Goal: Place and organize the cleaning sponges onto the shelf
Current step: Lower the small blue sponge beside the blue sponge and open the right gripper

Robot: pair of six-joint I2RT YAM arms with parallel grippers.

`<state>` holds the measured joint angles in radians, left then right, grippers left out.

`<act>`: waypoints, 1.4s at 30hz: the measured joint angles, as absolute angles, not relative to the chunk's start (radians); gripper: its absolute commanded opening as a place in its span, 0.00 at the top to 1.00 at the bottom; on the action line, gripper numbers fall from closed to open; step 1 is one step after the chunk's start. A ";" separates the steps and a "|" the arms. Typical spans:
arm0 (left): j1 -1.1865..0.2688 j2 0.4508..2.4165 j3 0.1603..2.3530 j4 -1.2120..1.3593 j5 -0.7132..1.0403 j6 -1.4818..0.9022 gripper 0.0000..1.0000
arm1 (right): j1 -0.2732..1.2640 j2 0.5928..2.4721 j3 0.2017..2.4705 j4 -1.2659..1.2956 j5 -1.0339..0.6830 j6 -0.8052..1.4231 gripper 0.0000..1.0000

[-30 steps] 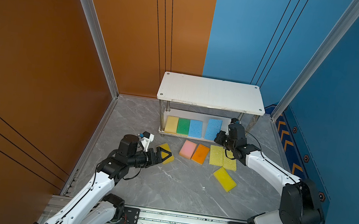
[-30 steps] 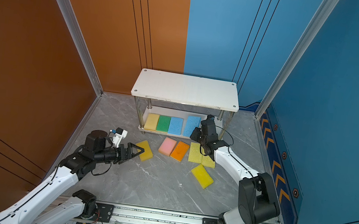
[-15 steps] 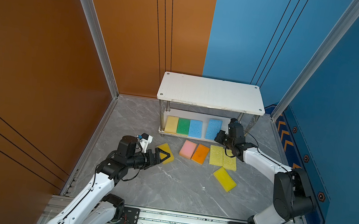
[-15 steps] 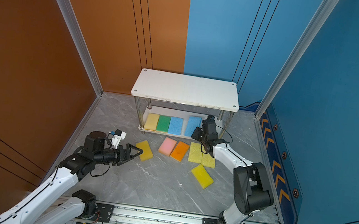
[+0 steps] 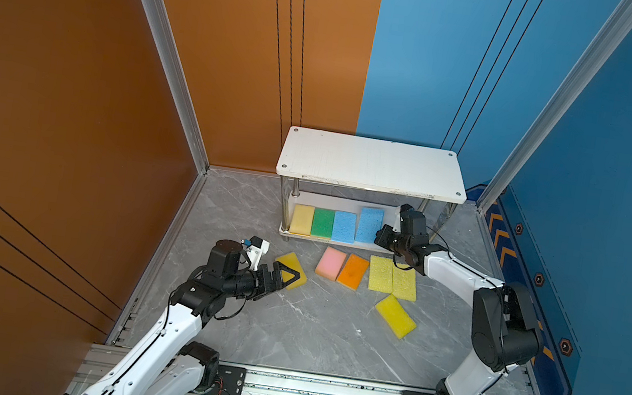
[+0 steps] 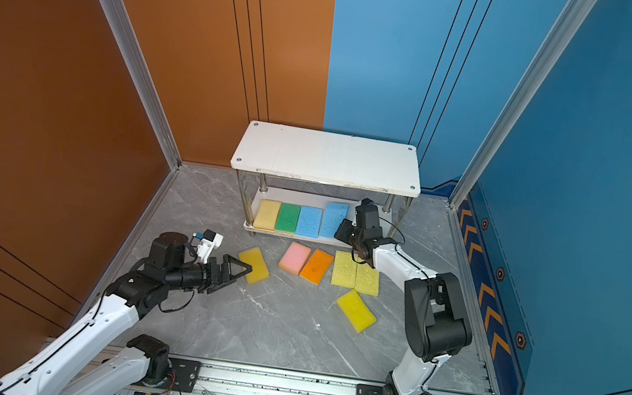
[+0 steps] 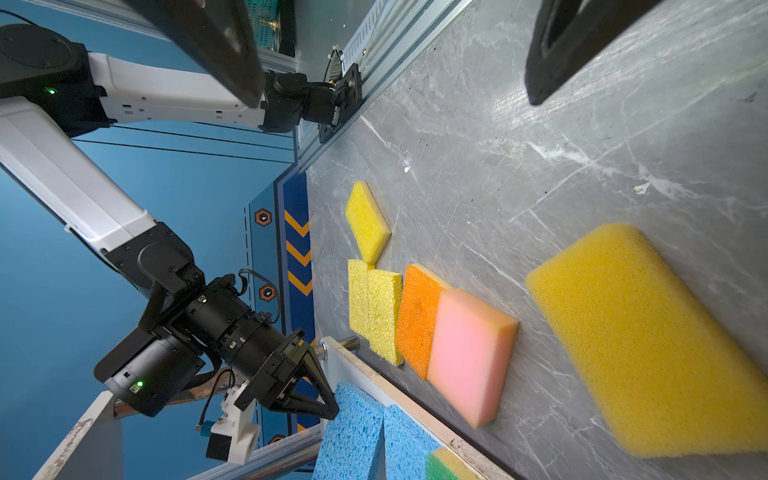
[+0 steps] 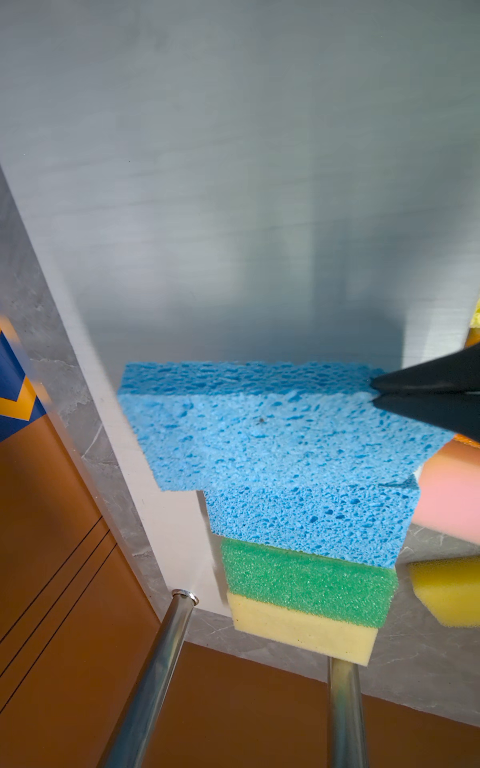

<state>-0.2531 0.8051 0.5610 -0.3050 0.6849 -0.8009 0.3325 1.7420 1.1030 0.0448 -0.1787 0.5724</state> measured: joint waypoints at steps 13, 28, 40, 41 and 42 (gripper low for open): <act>-0.245 0.820 0.561 -0.303 0.690 -0.805 0.02 | 0.316 1.752 1.127 0.015 -0.221 0.572 1.00; -0.242 0.833 0.554 -0.281 0.699 -0.820 0.02 | 0.308 1.772 1.138 -0.011 -0.258 0.572 0.91; -0.238 0.839 0.542 -0.253 0.708 -0.831 0.02 | 0.302 1.772 1.138 -0.026 -0.258 0.551 0.62; -0.236 0.839 0.542 -0.251 0.708 -0.831 0.02 | 0.301 1.772 1.138 -0.028 -0.259 0.549 0.60; -0.236 0.840 0.542 -0.250 0.708 -0.831 0.02 | 0.299 1.772 1.138 -0.028 -0.259 0.548 0.58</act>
<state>-0.2356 0.8398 0.5419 -0.2501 0.7082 -0.8314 0.2993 1.7721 1.1381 -0.0277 -0.2588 0.5480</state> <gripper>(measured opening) 0.981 0.390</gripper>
